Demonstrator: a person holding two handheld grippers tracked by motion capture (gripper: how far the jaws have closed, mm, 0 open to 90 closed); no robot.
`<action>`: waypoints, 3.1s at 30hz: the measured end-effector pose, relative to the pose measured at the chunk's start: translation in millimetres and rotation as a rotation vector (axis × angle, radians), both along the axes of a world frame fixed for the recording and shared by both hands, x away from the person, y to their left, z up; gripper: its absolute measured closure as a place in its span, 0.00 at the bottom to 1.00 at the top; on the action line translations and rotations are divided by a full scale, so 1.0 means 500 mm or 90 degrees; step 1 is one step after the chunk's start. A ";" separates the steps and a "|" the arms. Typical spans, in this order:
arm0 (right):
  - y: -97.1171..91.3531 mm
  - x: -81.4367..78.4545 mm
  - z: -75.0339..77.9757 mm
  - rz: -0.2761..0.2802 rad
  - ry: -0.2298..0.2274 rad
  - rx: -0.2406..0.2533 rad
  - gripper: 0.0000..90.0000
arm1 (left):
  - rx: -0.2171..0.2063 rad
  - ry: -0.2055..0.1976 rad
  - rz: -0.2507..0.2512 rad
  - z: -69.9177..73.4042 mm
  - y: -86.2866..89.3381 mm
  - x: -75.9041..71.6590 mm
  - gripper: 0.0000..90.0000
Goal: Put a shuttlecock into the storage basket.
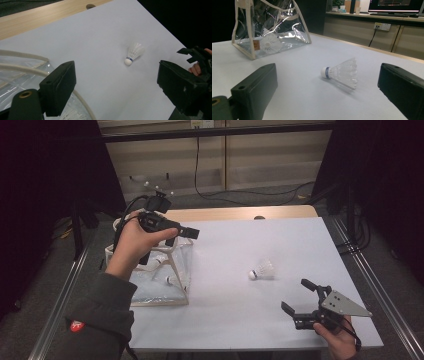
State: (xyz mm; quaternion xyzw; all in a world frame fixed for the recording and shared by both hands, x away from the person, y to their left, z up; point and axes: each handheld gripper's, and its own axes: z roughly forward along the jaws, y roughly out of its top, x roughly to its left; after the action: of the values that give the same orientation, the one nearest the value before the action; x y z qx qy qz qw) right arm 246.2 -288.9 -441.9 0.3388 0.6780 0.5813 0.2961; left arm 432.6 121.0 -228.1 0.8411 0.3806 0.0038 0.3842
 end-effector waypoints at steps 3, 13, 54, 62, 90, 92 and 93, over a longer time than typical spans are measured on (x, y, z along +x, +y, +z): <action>0.000 0.000 0.000 0.001 0.000 0.000 0.03 | -0.006 0.002 -0.003 -0.002 -0.012 -0.005 0.16; 0.000 0.000 0.000 0.000 -0.001 0.002 0.03 | -0.004 0.001 -0.022 -0.010 -0.034 -0.014 0.15; -0.001 -0.001 0.001 0.005 -0.002 -0.001 0.03 | -0.018 0.010 -0.069 -0.073 -0.091 -0.042 0.13; 0.000 -0.001 0.001 0.005 -0.002 -0.001 0.03 | -0.015 0.012 -0.073 -0.086 -0.097 -0.044 0.13; 0.000 -0.001 0.000 0.005 -0.002 -0.002 0.03 | -0.022 0.031 -0.091 -0.150 -0.120 -0.059 0.12; 0.000 -0.001 0.001 0.005 -0.002 -0.001 0.03 | -0.026 0.030 -0.090 -0.155 -0.122 -0.061 0.12; 0.000 -0.001 0.001 0.005 -0.002 0.000 0.03 | -0.028 0.030 -0.090 -0.158 -0.123 -0.063 0.12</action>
State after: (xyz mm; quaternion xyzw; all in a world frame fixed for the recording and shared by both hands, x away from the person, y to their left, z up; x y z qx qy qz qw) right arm 245.9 -288.9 -441.5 0.3353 0.6790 0.5826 0.2951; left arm 401.3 59.3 -306.9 0.8570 0.3293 -0.0514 0.3930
